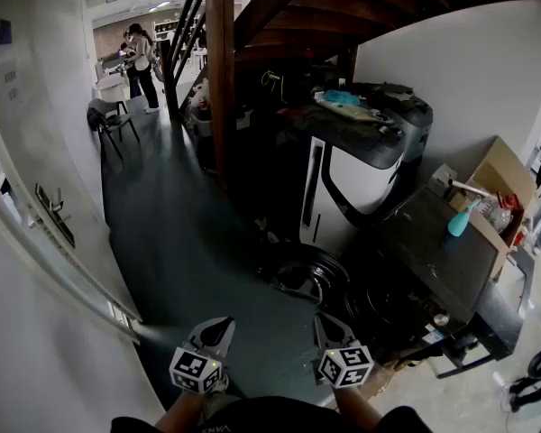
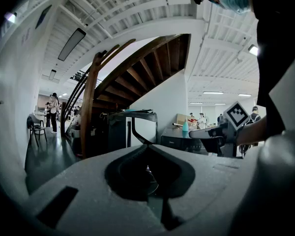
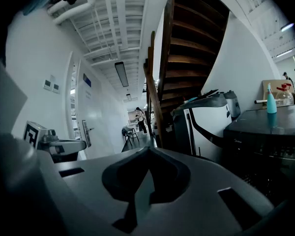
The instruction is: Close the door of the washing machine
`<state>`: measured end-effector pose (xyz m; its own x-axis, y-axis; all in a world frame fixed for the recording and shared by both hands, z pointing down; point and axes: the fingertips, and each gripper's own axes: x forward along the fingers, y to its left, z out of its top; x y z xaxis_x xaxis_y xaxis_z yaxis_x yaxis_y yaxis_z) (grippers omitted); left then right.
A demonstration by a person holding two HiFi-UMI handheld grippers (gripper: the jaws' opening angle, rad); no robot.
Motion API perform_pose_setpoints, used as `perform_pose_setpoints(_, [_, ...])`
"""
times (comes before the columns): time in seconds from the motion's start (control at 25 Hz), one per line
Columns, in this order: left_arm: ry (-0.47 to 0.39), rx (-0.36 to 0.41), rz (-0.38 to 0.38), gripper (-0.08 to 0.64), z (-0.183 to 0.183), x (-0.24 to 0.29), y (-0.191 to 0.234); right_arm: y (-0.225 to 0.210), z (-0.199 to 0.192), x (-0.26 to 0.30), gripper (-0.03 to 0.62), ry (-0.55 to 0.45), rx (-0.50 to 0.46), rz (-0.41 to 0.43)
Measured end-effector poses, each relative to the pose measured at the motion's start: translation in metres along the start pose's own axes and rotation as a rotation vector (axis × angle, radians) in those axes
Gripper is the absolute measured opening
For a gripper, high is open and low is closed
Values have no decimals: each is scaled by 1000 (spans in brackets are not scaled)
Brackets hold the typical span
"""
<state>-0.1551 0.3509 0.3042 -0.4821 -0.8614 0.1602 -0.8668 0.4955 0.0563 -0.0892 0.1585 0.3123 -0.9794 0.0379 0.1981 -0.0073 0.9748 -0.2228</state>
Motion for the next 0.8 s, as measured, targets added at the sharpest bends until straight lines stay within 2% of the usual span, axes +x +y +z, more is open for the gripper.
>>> perform_pose_setpoints(0.28, [-18,-19,-22,6,0,18,10,1,6,18,4,-21,-21,40])
perform_pose_setpoints(0.32, [-20,-24,-35,22,0,23,13,2,7,22,9,-25,-25,42])
perform_pose_setpoints(0.36, [-21,-31,-49,68,-1,28,17,2,8,26,15,-29,-28,41])
perform_pose_setpoints(0.44, [-17,-44,-83,117,-2,40,26,1,8,37,58,-35,-21,32])
perform_pose_setpoints(0.48, [-11,-49,-102,131,-3,46,31,1,8,42,91,-37,-12,21])
perform_pose_setpoints(0.6, [20,-56,-168,169,-5,65,51,1,7,61,137,-36,17,-28])
perform_pose_setpoints(0.8, [67,-52,-300,178,-7,103,86,1,12,91,159,-23,36,-123])
